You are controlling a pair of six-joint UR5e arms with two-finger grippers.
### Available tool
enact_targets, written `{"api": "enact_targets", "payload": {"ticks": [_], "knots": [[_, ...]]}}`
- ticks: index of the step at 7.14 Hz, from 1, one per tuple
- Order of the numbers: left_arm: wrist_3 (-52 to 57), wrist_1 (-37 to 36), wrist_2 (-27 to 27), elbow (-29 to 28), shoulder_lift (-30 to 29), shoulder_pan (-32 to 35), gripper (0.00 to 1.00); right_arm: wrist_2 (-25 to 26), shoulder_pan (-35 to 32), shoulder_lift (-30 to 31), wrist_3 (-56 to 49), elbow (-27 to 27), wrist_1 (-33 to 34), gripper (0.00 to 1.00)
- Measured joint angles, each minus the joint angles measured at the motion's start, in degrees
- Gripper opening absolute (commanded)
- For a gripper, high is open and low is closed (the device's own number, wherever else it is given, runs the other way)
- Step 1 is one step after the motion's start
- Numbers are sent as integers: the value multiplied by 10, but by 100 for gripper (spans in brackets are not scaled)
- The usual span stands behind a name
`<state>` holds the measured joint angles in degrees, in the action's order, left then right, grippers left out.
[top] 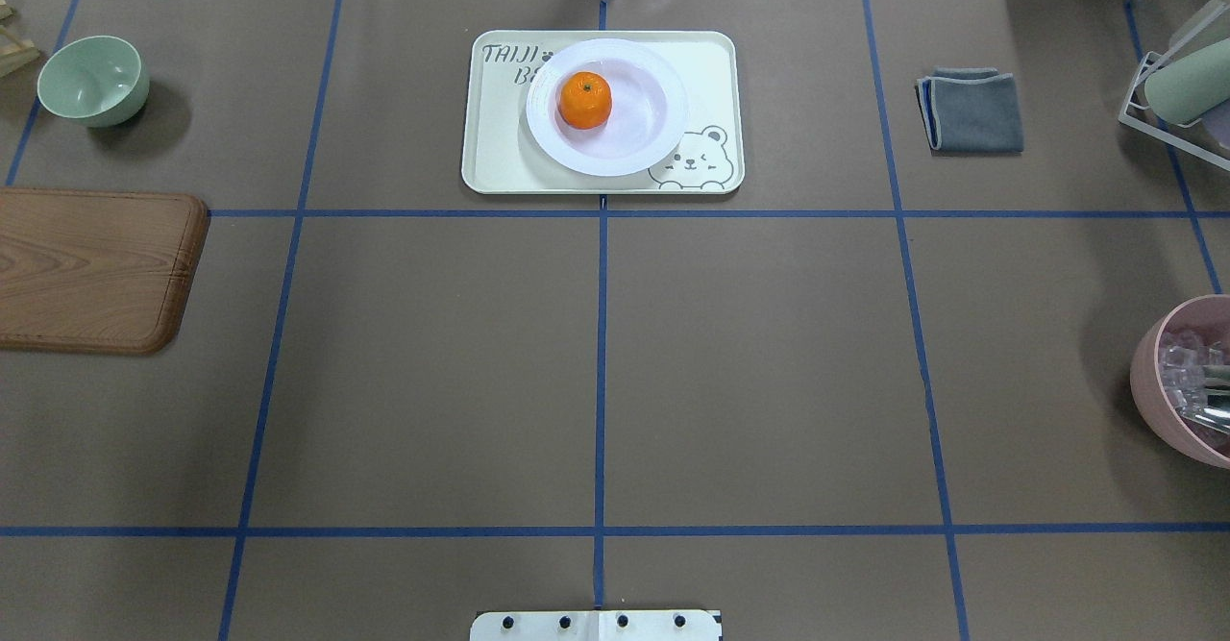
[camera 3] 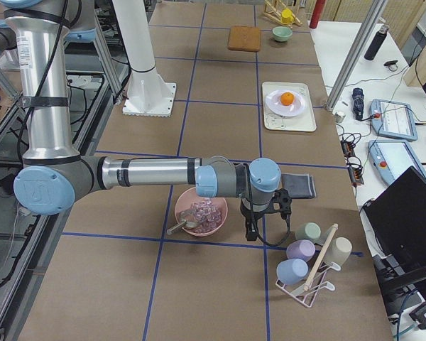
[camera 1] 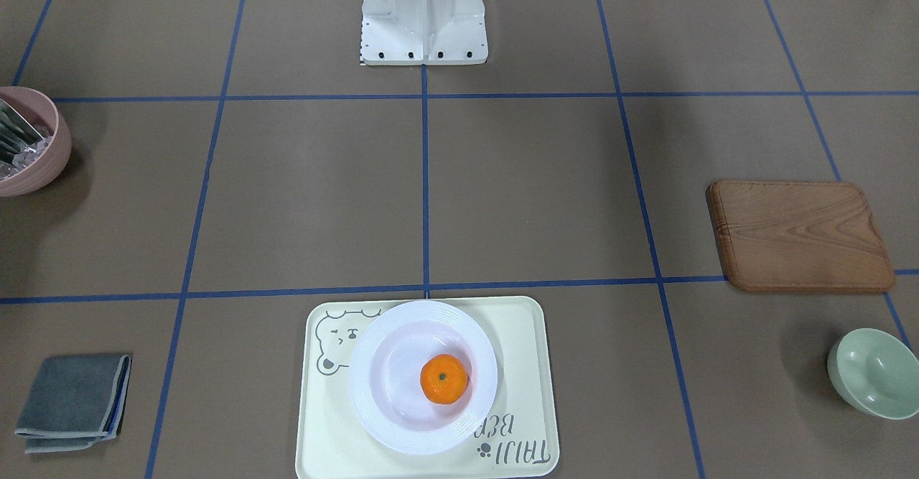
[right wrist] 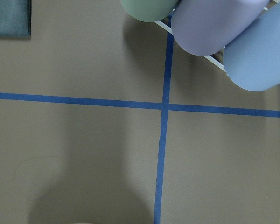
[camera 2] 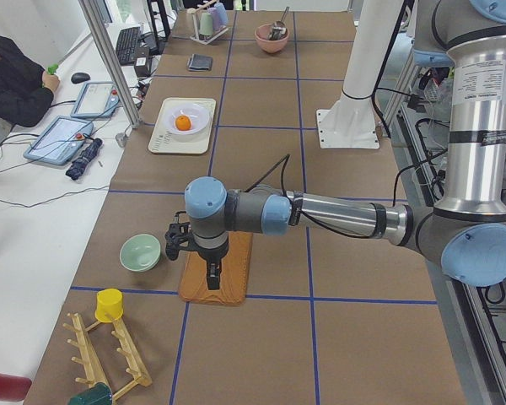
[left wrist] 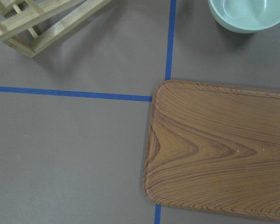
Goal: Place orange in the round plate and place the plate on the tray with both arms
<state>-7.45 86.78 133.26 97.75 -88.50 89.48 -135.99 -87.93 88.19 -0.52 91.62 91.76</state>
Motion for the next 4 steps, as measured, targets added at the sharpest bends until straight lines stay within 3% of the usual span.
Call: {"api": "enact_targets", "payload": {"ticks": [4], "knots": [[0, 0, 5, -20, -1, 0, 98, 0, -1, 2, 0, -2, 2, 100]]}}
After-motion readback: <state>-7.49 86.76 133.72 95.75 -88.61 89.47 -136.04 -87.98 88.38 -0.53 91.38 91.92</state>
